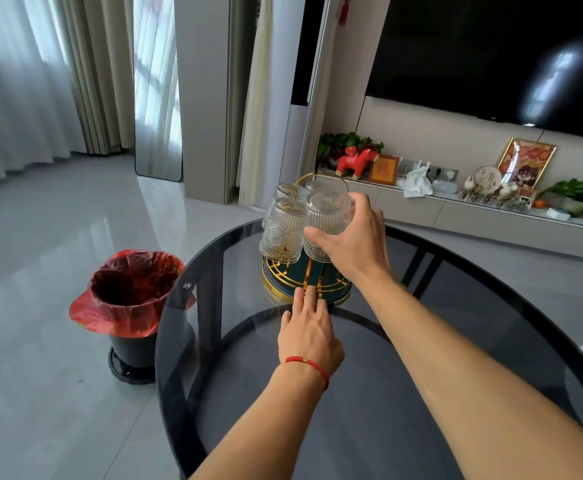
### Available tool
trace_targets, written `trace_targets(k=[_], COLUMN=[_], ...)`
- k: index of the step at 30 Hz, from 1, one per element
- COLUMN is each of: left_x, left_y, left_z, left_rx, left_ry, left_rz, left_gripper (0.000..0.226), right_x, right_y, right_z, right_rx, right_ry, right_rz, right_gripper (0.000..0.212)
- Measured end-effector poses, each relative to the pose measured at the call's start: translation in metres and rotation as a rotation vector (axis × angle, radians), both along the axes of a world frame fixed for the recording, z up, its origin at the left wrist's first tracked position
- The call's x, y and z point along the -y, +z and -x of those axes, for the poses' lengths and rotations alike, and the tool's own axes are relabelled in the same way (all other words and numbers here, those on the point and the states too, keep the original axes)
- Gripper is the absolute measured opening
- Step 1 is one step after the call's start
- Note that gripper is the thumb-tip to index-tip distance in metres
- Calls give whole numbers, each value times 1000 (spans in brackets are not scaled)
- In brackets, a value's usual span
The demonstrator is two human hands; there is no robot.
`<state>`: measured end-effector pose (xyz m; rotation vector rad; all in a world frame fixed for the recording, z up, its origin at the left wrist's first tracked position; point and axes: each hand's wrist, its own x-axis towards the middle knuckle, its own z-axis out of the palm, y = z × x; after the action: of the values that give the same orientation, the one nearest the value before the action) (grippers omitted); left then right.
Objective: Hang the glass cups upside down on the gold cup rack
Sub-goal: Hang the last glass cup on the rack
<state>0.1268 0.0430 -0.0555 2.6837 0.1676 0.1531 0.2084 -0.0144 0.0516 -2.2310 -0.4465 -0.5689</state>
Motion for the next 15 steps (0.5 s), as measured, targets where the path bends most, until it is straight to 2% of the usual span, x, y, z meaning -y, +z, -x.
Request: trace_targets(k=[5, 10, 15], left_x=[-4, -4, -1], left_y=[-1, -2, -2], left_z=[0, 0, -1], left_rx=[15, 29, 22], left_ry=[-11, -11, -16], left_rz=[-16, -12, -21], left_gripper=[69, 70, 73], right_x=[-3, -7, -9], right_y=[-15, -31, -35], right_z=[-2, -1, -3], right_rx=[24, 103, 190], right_ry=[-1, -28, -145], right_rz=[33, 154, 233], right_gripper=[85, 62, 57])
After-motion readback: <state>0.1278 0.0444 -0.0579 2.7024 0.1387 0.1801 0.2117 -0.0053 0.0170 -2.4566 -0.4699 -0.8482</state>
